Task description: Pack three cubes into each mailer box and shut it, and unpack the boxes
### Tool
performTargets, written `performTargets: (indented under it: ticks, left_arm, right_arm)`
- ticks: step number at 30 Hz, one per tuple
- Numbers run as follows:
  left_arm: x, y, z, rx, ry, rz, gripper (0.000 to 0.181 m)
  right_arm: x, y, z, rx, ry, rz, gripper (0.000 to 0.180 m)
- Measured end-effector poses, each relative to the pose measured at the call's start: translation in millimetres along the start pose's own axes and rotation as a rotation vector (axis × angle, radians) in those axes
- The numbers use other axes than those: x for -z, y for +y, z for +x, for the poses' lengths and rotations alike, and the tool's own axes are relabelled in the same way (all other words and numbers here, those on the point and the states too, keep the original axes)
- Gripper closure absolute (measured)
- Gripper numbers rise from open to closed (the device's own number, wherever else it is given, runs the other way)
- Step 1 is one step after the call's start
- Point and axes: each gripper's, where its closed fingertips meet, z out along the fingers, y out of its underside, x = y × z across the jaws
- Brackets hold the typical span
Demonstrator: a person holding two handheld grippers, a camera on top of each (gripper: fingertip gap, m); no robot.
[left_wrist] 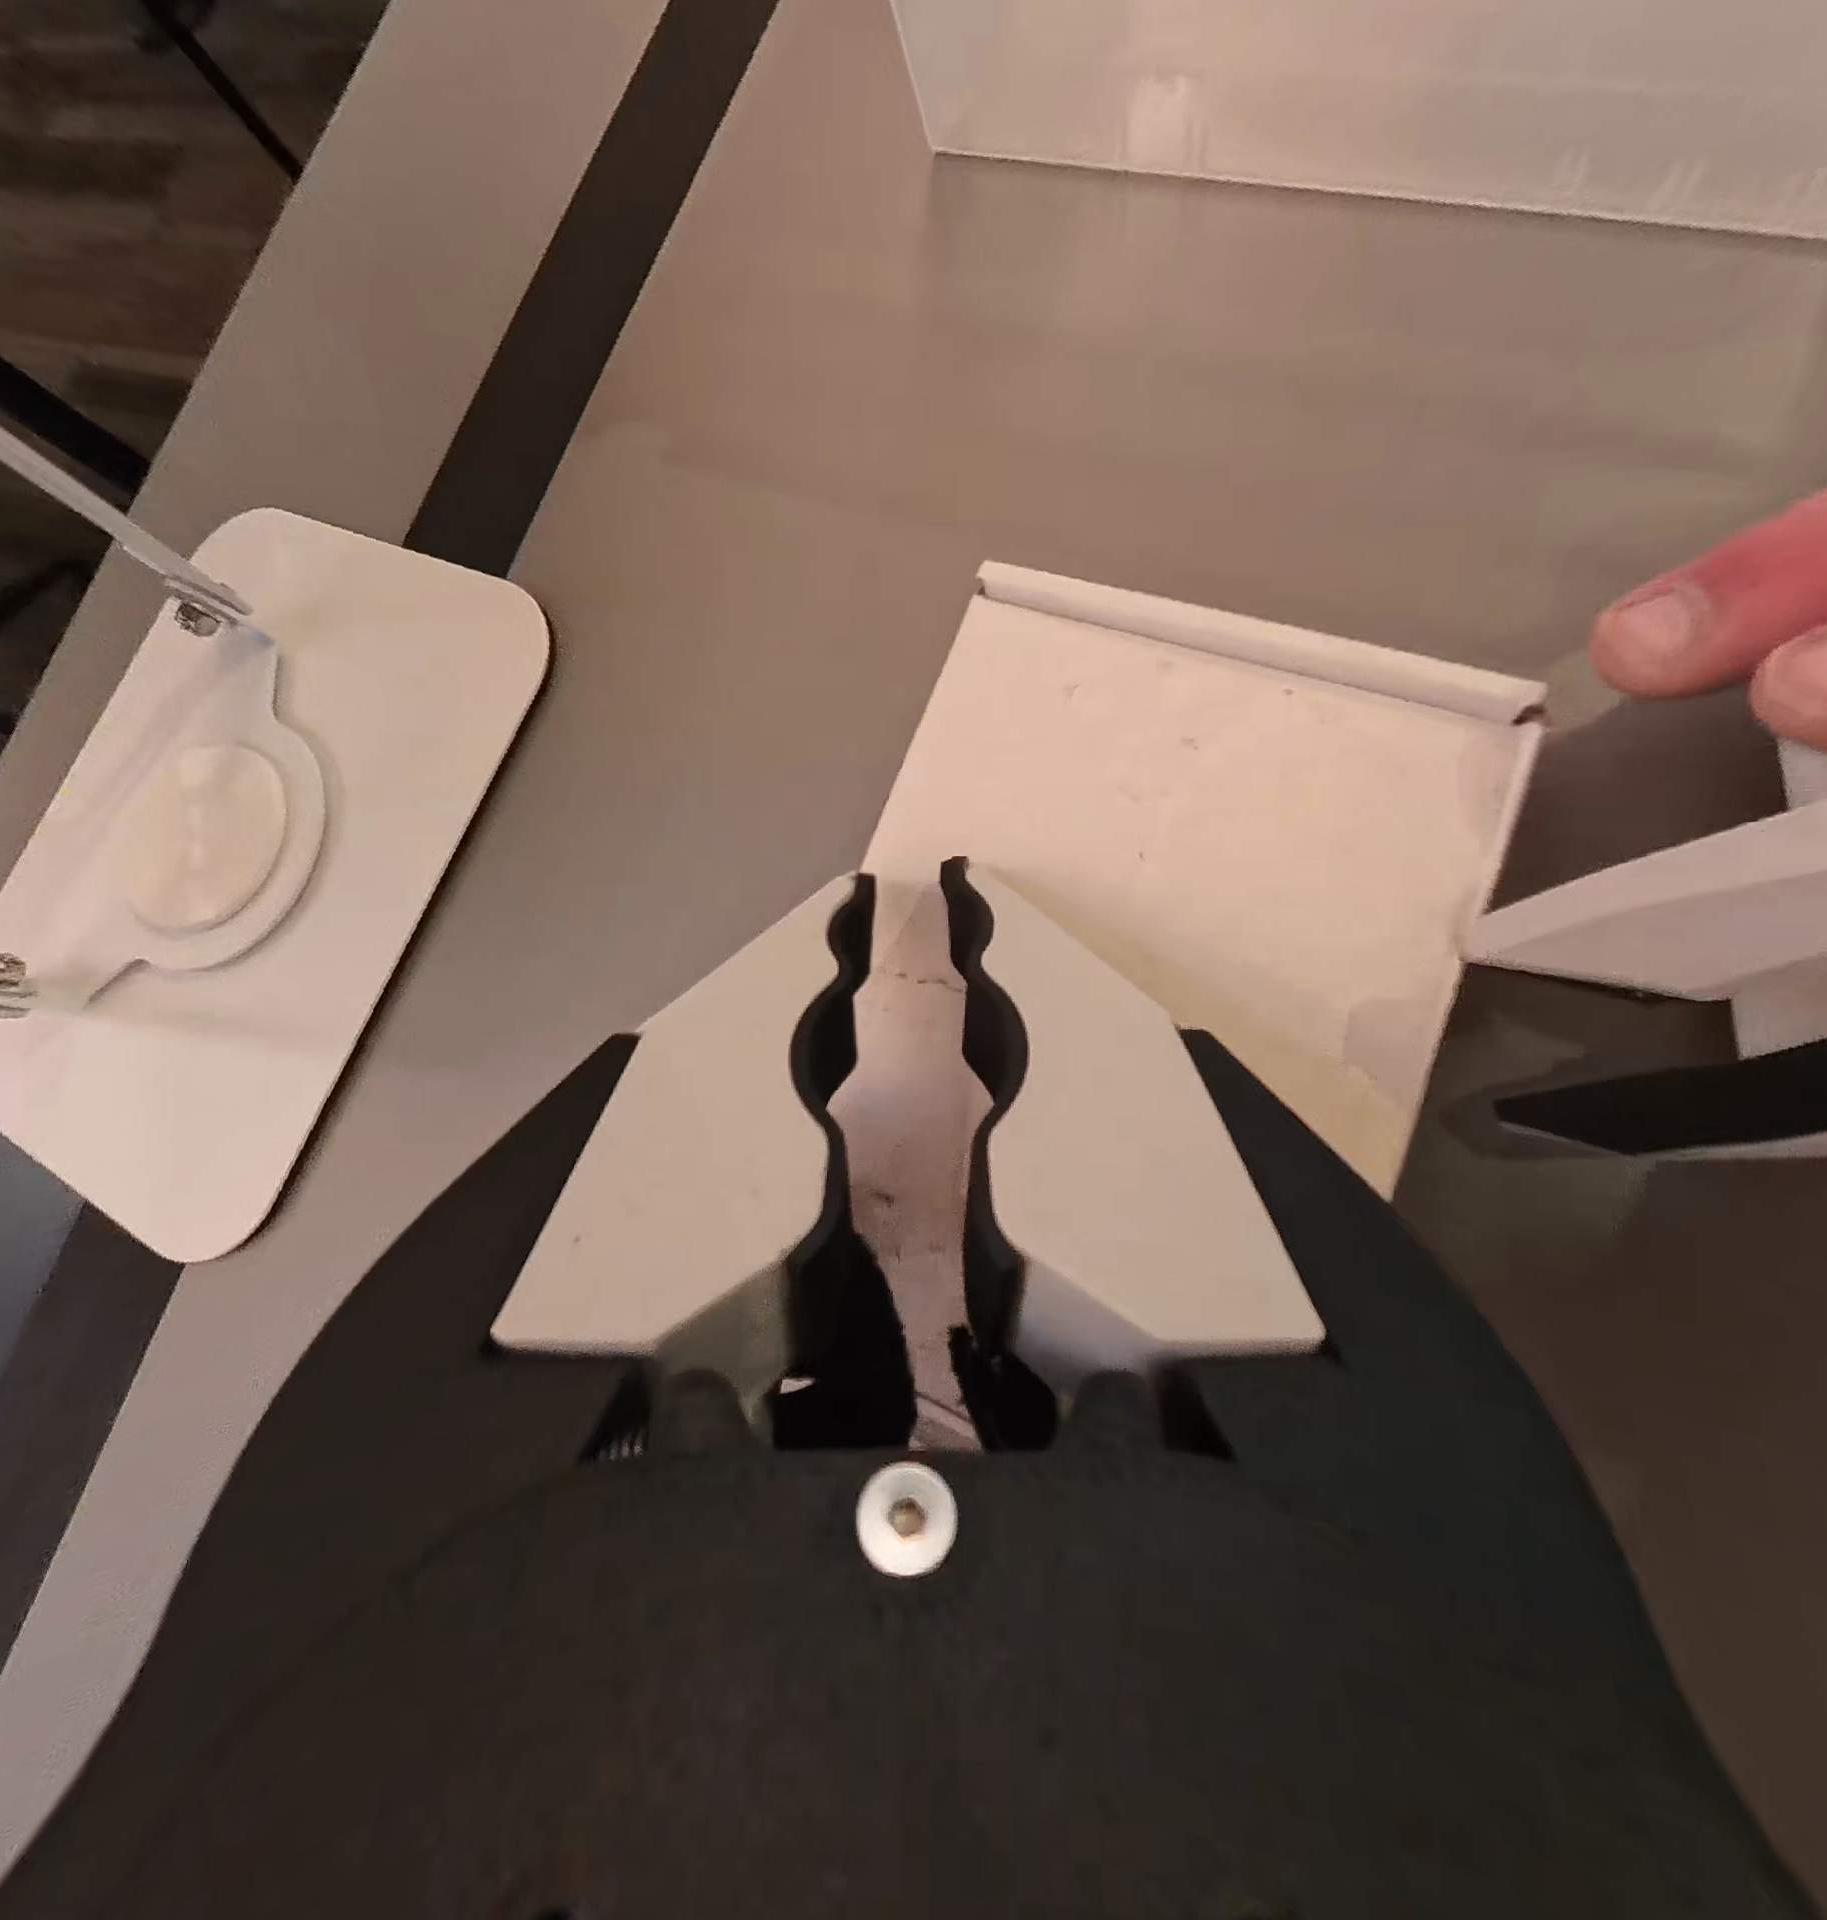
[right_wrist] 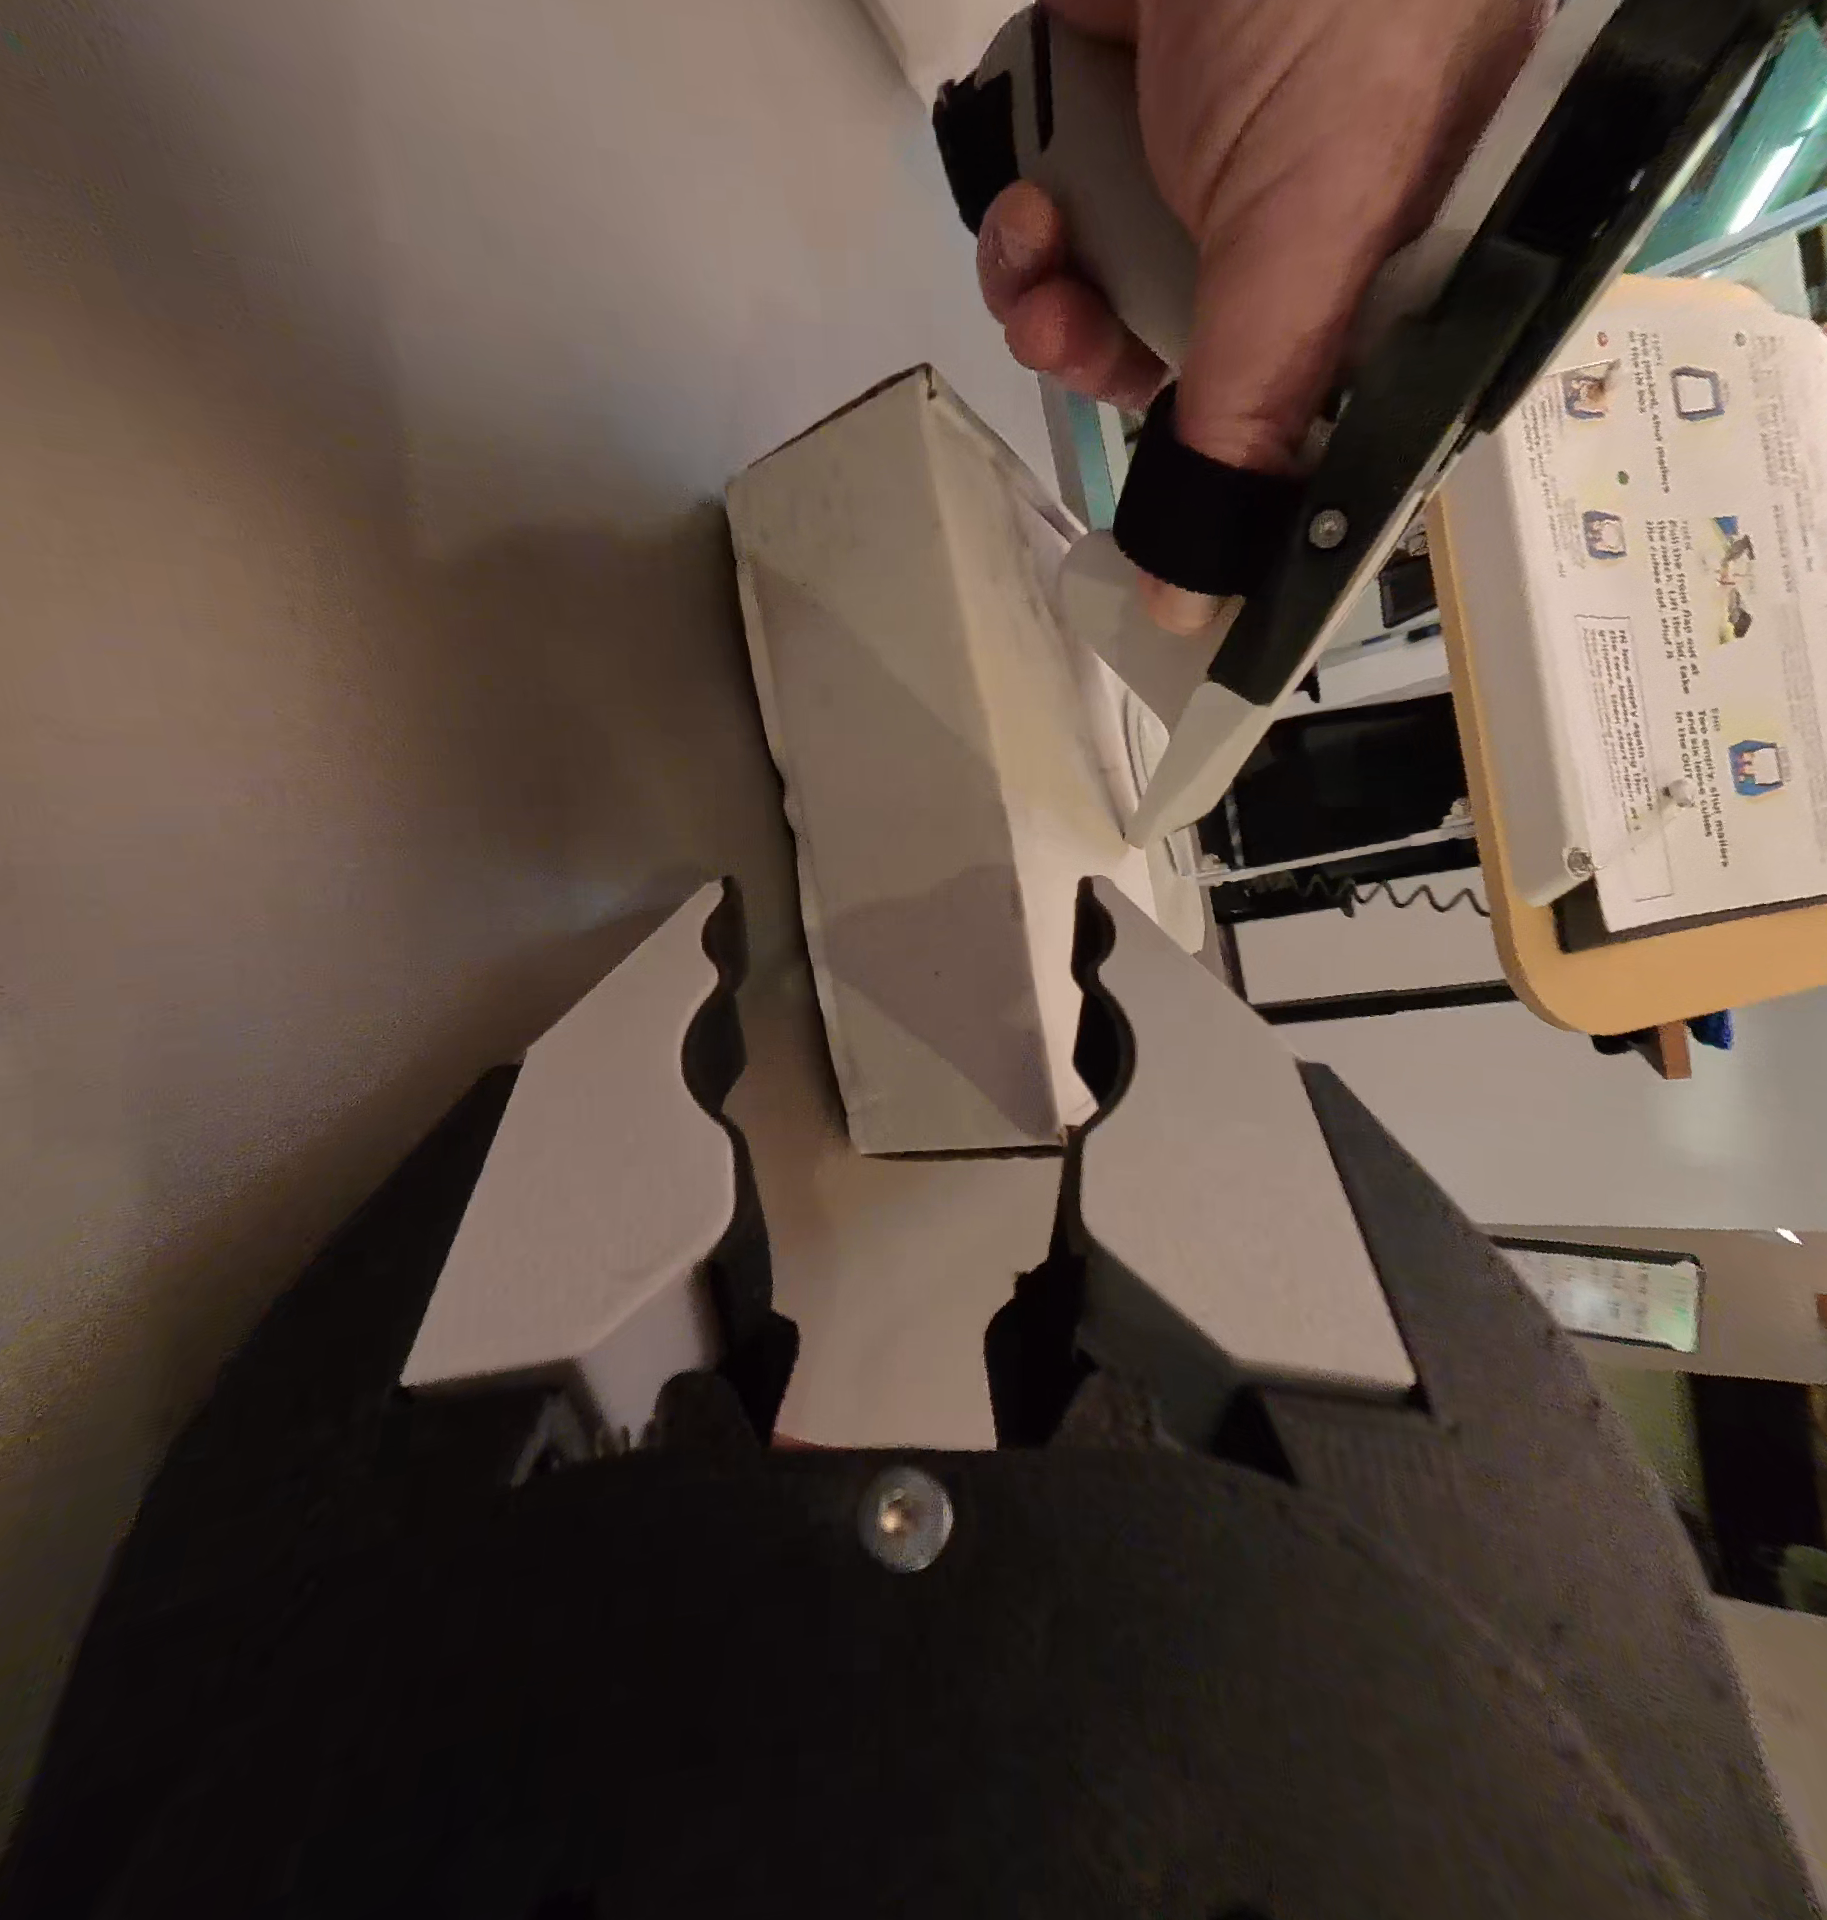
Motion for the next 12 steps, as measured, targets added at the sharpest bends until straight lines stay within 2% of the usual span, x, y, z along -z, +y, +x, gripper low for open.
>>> performTargets:
  ticks: [3,12]
  left_arm:
    - [-2,-1,1,0.002,0.028,0.009,0.175]
    - [-8,-4,-4,0.006,0.092,-0.015,0.179]
  right_arm:
    - [-5,5,1,0.050,0.022,-0.039,0.119]
    - [-16,9,4,0.156,0.070,-0.094,0.122]
